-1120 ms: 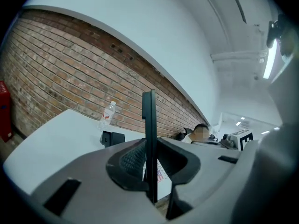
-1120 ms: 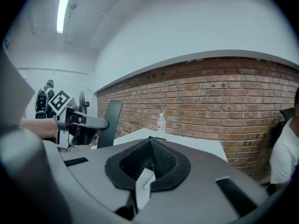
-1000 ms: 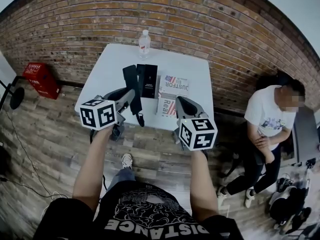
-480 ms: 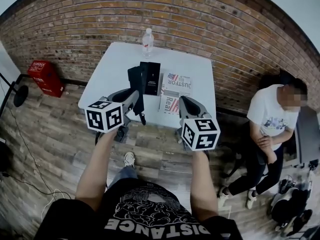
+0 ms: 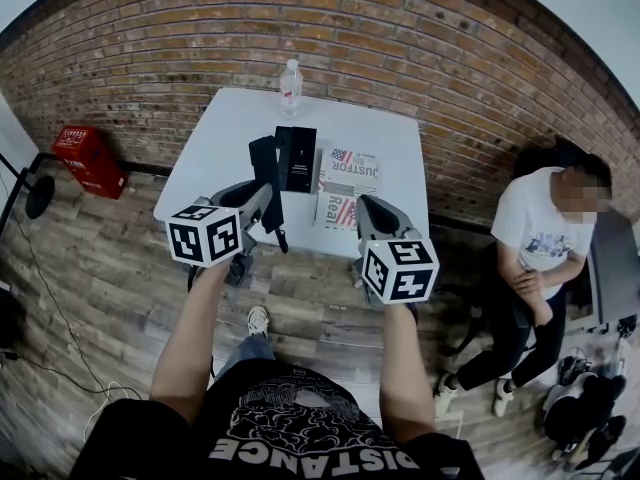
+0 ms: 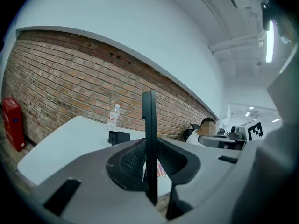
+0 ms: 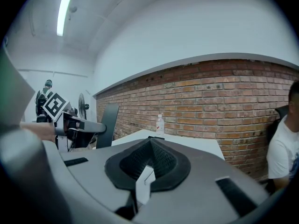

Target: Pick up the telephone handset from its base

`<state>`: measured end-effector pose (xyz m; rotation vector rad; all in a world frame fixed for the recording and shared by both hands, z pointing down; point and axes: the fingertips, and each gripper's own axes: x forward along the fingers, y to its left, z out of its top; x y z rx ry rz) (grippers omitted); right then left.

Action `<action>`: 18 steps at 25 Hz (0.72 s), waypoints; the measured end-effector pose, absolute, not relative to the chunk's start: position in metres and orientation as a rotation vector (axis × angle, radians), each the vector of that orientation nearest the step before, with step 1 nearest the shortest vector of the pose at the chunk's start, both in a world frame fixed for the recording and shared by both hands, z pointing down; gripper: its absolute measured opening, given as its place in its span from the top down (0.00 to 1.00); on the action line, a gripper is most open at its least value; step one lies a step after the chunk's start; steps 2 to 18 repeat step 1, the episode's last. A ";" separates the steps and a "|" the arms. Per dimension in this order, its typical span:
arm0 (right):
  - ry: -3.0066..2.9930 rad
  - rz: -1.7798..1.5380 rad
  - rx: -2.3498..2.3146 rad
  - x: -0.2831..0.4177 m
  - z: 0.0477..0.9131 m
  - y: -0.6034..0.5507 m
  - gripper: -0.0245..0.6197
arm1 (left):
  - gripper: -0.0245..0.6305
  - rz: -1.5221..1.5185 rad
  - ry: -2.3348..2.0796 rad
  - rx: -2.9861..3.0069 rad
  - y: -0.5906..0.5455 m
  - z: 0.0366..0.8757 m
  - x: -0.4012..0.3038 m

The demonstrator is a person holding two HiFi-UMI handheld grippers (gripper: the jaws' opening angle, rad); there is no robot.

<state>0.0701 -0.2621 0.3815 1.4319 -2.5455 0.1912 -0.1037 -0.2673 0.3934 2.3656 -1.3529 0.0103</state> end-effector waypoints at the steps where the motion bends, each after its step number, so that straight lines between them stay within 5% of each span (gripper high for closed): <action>1: -2.545 0.192 1.432 0.071 0.382 -0.262 0.96 | 0.85 0.013 -1.352 2.366 -0.267 0.394 -0.103; 18: -2.545 0.192 1.432 0.071 0.382 -0.262 0.96 | 0.85 0.013 -1.352 2.366 -0.267 0.394 -0.103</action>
